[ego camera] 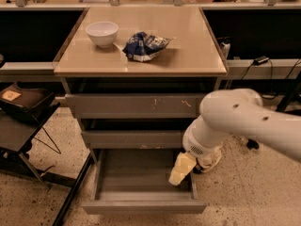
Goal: Close bottom drawer
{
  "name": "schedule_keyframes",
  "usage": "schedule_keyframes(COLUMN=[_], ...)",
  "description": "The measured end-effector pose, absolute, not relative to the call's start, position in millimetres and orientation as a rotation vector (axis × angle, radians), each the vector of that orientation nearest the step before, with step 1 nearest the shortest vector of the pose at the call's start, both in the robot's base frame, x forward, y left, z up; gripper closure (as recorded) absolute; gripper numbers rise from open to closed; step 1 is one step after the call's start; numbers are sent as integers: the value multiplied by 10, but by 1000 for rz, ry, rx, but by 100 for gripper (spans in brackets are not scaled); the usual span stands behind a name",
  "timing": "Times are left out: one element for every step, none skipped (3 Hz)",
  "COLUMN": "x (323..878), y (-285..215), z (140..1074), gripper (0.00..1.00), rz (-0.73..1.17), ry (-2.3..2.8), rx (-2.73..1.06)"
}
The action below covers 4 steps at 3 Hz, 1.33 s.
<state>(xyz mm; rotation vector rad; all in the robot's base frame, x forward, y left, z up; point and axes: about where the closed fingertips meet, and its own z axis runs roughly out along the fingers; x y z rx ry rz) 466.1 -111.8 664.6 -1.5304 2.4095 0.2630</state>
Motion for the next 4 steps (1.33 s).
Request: schedule_keyframes(x=[4564, 4505, 4506, 4479], y=[-674, -484, -485, -516], z=[5789, 5545, 5548, 5419], gripper=[0, 0, 0, 0], rz=[177, 124, 124, 140], ry=[2396, 2349, 2348, 2344], rx=[-1678, -1752, -1751, -1751])
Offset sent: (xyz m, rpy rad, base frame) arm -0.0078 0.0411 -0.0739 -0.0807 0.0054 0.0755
